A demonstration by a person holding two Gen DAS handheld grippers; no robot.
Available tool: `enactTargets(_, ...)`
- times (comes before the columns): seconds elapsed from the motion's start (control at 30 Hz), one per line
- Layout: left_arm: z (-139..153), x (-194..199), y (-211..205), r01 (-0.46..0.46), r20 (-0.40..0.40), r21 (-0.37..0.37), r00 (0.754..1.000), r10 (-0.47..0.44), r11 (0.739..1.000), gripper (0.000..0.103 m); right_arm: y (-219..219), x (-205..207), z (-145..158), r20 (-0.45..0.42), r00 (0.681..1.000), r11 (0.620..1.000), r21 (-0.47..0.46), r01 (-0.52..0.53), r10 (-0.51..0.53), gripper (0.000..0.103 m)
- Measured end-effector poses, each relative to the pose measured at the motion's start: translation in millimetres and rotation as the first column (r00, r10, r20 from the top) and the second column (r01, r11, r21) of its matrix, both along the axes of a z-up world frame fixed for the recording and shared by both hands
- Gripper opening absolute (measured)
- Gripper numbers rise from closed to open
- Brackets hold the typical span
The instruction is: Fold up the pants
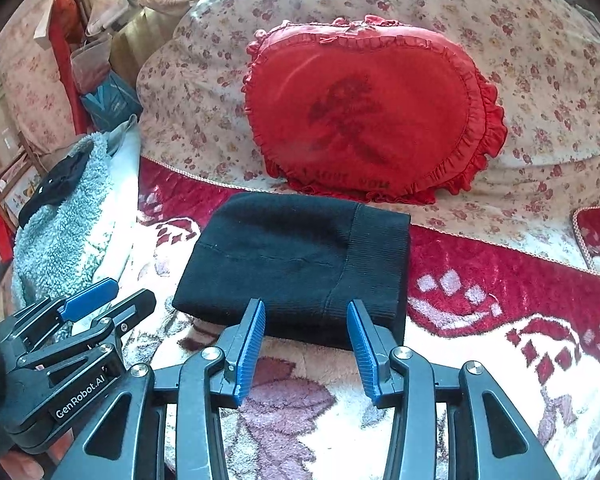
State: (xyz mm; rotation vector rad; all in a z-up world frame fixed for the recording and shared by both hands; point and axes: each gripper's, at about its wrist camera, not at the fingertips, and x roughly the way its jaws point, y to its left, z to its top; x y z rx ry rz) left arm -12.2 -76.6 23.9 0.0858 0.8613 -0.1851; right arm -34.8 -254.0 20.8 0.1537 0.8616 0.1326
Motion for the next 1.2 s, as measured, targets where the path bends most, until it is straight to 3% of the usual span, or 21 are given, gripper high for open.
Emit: enactTargets(1.2,-10.5,5.2,-2.0,0.005,-0.030,0.005,1.000,-0.005,1.000,0.045,11.1,6.8,-10.6,-0.021,1.000,1.000,0.013,-0.008,0.008,0.042)
